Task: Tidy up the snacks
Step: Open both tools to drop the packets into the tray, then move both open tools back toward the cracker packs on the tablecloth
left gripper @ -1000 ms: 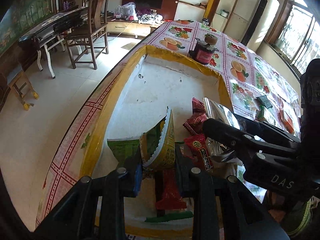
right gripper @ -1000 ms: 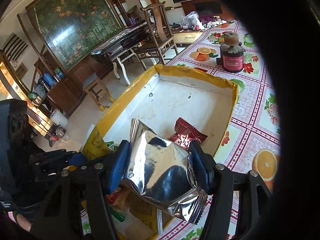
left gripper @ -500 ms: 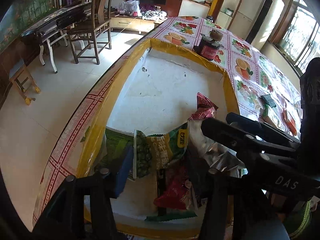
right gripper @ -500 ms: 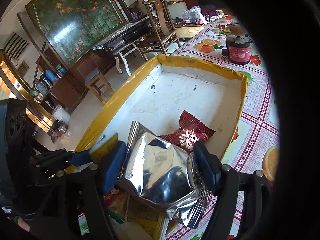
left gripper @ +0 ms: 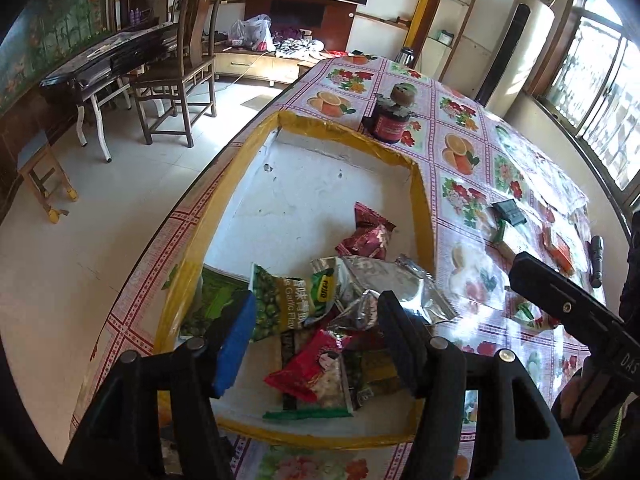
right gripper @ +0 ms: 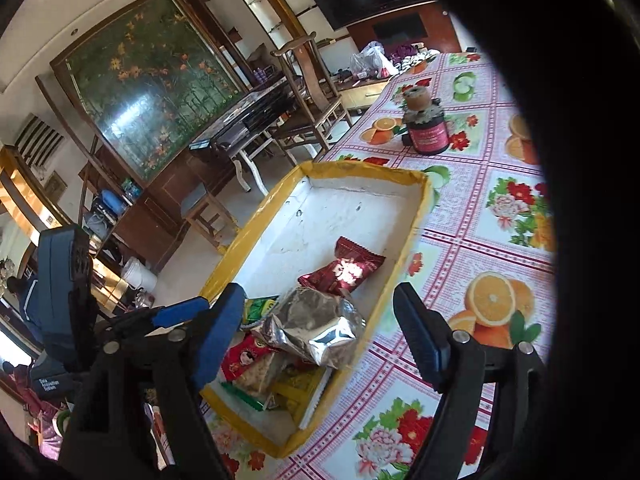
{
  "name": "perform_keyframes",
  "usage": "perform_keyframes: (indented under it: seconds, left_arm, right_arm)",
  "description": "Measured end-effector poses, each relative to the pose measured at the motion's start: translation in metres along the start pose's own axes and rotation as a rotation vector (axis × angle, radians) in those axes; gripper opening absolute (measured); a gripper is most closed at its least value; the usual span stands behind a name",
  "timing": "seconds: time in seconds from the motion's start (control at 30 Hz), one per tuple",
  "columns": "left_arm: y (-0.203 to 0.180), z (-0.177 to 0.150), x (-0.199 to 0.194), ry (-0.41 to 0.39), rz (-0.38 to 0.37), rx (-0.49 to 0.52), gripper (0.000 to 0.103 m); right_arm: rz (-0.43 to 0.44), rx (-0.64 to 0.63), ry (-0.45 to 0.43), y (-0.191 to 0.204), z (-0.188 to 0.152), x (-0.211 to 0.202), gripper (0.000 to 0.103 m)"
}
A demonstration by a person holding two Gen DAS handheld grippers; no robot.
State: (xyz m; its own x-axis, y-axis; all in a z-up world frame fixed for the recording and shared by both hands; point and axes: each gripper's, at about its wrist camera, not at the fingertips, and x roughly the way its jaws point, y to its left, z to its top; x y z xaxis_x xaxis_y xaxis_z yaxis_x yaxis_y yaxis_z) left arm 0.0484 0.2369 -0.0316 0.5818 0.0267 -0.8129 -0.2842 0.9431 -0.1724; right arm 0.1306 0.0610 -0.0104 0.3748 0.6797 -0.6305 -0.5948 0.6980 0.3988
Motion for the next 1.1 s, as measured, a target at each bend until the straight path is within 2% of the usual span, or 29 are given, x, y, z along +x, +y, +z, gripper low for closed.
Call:
perform_keyframes:
  seconds: [0.2,0.63,0.93,1.1]
  left_arm:
    - [-0.04,-0.003,-0.003,0.002,-0.052,0.057,0.064]
    - [-0.146,-0.016,0.014,0.054,-0.143,0.231,0.065]
    - [-0.207,-0.016,0.04,0.111,-0.176,0.308,0.065]
    - [-0.231,-0.003,0.068,0.171,-0.205,0.256,0.065]
  right_arm:
    - [-0.098,0.071,-0.055,-0.048,-0.025,-0.058,0.078]
    - [-0.328,0.244,-0.098,-0.153,-0.076,-0.159,0.078]
    - [-0.473,0.285,-0.095,-0.192,-0.09,-0.185,0.078]
    - [-0.517,0.336,-0.094,-0.214,-0.087,-0.186,0.078]
